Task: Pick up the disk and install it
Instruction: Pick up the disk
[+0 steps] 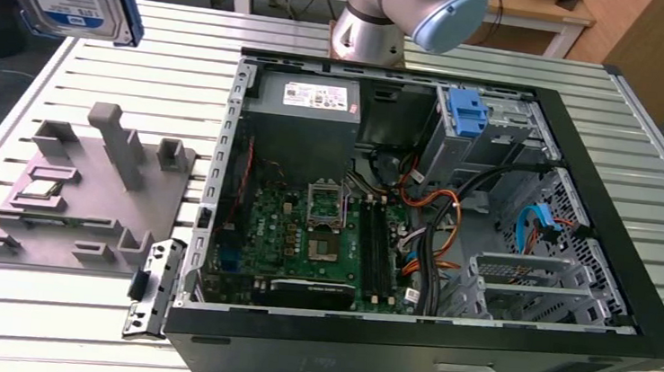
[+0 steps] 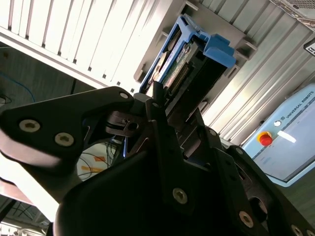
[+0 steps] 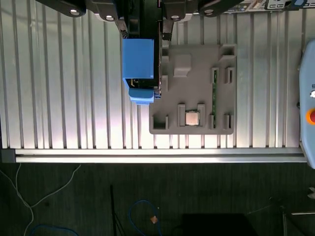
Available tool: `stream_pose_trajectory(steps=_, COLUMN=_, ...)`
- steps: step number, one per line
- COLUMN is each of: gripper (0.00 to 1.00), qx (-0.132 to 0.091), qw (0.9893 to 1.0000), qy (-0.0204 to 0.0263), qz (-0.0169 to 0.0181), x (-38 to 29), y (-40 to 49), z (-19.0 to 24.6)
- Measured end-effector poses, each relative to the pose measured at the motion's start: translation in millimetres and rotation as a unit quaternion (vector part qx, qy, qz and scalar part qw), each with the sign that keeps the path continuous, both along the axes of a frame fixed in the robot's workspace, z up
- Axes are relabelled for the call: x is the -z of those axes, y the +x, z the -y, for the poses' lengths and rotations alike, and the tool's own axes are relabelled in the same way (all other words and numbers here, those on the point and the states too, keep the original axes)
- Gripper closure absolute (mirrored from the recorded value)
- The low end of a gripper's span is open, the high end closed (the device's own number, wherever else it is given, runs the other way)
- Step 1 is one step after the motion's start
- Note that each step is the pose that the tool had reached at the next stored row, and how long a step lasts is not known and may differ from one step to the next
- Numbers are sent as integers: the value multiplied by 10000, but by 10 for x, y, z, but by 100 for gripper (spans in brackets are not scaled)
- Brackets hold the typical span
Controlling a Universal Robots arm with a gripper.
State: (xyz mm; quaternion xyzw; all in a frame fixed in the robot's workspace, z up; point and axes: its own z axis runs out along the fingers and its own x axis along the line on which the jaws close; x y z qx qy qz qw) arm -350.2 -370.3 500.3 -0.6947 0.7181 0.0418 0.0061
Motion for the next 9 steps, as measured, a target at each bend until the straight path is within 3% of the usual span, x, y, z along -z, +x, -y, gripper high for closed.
stream_pose_trajectory(steps=9, gripper=65, qx=0, qw=10000, qy=0, qz=0, x=1, y=169, z=0)
